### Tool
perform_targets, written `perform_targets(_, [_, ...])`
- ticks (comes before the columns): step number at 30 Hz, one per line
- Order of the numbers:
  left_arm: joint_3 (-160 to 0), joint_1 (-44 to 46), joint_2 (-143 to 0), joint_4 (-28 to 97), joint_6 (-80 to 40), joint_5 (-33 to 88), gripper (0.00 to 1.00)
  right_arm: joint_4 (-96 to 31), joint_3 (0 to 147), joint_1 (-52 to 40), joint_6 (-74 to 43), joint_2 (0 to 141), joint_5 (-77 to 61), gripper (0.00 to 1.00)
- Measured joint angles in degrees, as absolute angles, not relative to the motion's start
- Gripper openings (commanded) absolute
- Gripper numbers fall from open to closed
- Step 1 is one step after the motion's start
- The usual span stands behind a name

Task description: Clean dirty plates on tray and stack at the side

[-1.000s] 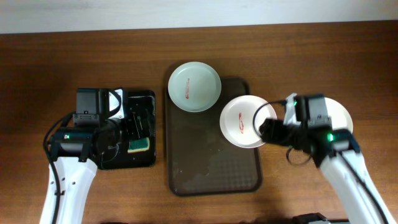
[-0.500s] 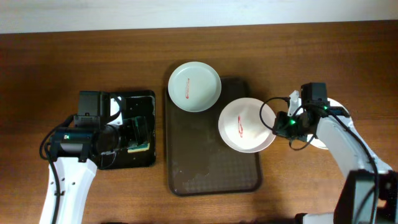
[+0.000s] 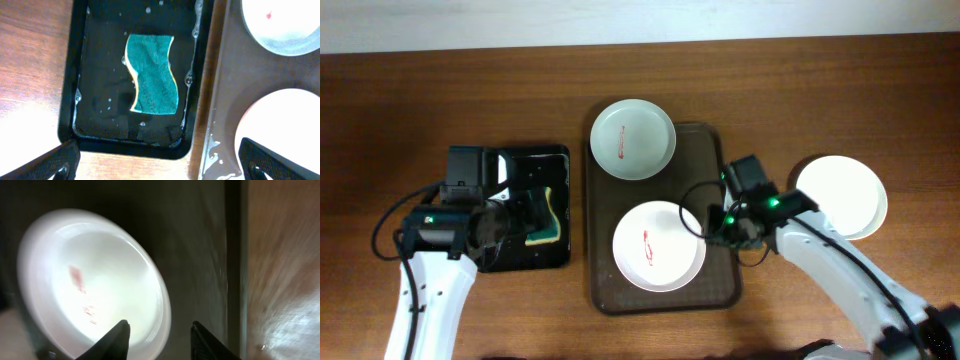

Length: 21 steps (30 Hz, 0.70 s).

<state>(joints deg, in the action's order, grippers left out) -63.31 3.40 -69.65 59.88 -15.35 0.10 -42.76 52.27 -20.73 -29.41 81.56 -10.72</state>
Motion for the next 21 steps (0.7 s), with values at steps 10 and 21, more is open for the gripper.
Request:
perform_targets(10, [-54.1, 3.5, -98.9, 36.2, -14.5, 0.7, 0.0, -54.8, 57.8, -20.7, -22.0, 72.0, -8.2, 0.45])
perform_targets(21, [-67.0, 3.6, -100.1, 52.2, -11.8, -0.5, 0.62, -55.1, 57.8, -20.7, -20.9, 85.1, -8.4, 0.45])
